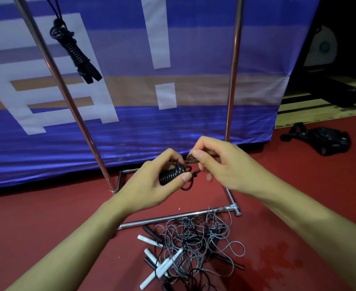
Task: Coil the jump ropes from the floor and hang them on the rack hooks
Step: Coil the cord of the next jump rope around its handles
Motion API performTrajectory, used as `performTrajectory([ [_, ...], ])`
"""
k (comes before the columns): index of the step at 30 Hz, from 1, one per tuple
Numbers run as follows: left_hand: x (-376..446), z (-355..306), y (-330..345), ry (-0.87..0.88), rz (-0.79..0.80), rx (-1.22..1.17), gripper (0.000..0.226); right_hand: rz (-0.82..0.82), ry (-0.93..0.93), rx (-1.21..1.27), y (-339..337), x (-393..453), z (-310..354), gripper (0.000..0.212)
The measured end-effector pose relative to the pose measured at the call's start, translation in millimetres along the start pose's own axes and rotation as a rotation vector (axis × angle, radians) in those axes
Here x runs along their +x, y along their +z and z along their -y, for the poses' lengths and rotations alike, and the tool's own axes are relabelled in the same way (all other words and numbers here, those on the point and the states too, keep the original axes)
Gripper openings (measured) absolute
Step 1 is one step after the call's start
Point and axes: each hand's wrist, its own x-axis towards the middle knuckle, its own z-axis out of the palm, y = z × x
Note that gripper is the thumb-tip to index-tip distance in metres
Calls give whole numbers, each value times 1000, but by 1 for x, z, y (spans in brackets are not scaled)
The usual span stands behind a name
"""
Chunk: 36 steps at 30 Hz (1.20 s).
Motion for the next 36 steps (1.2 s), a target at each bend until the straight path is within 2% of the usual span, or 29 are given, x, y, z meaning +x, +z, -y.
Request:
performTrajectory([
  [2,0,1,1,15,8,34,25,22,61,87,2,0,1,22],
  [5,4,1,3,7,11,17,27,38,210,495,4,2,6,35],
  [10,10,11,7,-98,-47,-129,16,-265,154,1021,-31,18,26,31],
  [14,15,17,-2,-227,-104,-353,21,-419,161,1162,-43,33,36,30],
  [20,17,7,-44,-262,-281,-544,34,-419,228,1287,-51,80,55,31],
  [24,24,6,-66,-219,-373,-424,16,-317,222,1102,-61,128,88,33],
  [29,45,6,-106,-217,-446,-364,20,-318,101,904,-73,189,155,32],
  [33,59,12,-151,-202,-533,-273,16,-210,13,704,-74,230,173,34],
  [36,72,21,-180,-195,-575,-289,12,-168,-8,577,-84,261,184,31],
])
